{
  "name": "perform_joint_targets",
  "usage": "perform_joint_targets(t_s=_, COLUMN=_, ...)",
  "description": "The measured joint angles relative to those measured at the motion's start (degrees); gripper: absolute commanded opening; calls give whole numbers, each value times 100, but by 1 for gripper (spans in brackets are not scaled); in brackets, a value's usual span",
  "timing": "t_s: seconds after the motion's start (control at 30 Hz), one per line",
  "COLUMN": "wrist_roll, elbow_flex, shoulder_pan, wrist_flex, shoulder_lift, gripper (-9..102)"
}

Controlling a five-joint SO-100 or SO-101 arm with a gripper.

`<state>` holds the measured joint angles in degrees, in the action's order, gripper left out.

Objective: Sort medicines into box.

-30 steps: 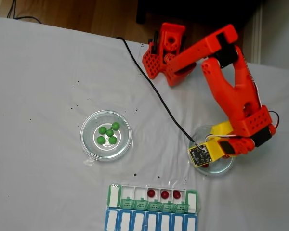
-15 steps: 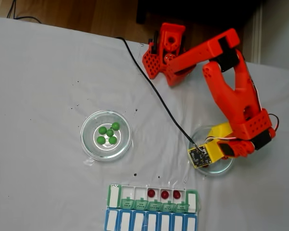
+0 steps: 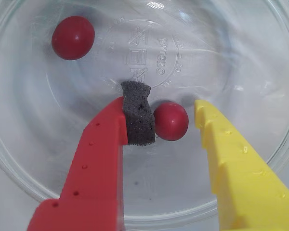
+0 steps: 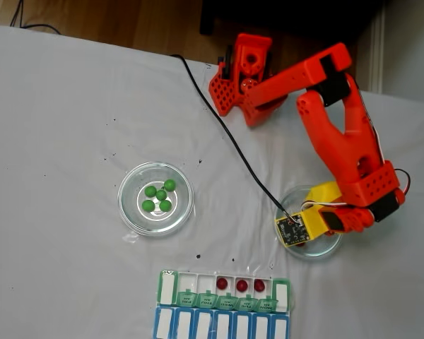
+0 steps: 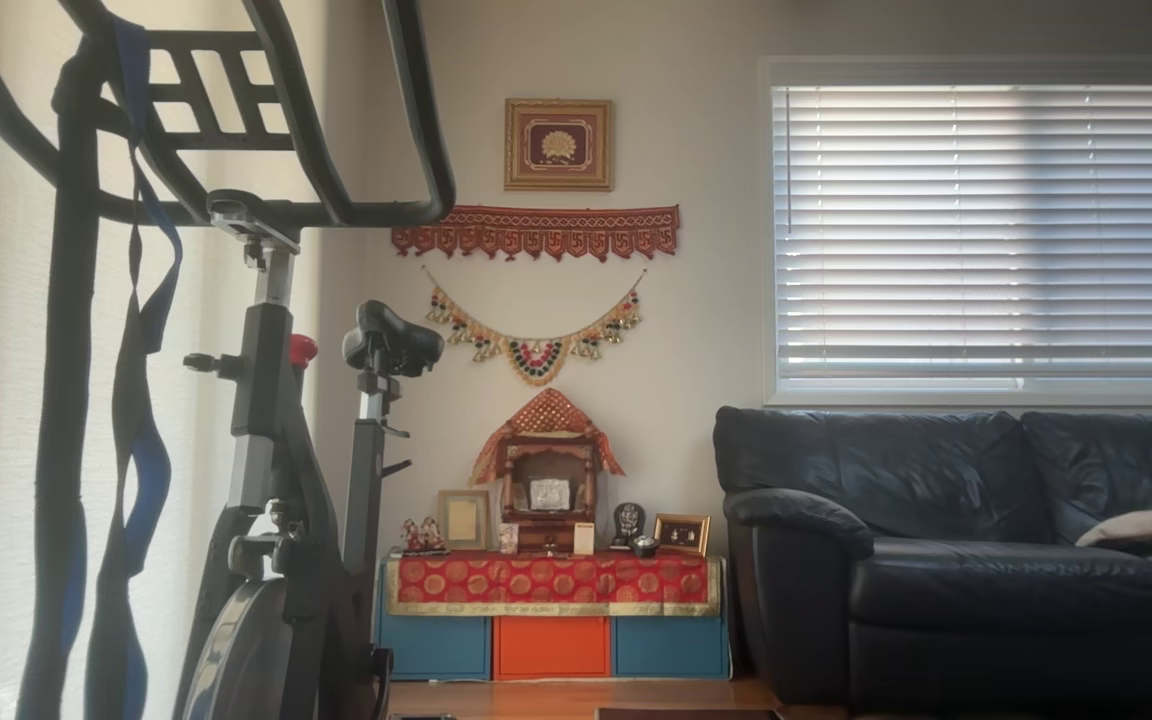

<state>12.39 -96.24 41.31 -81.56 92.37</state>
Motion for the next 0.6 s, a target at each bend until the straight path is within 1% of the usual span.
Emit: perform_joint_targets(t_s=0.6, wrist_roll=193, elbow_flex=229, shoulder_pan=-229, wrist_flex=-149, shoulder_lift=97, gripper=14)
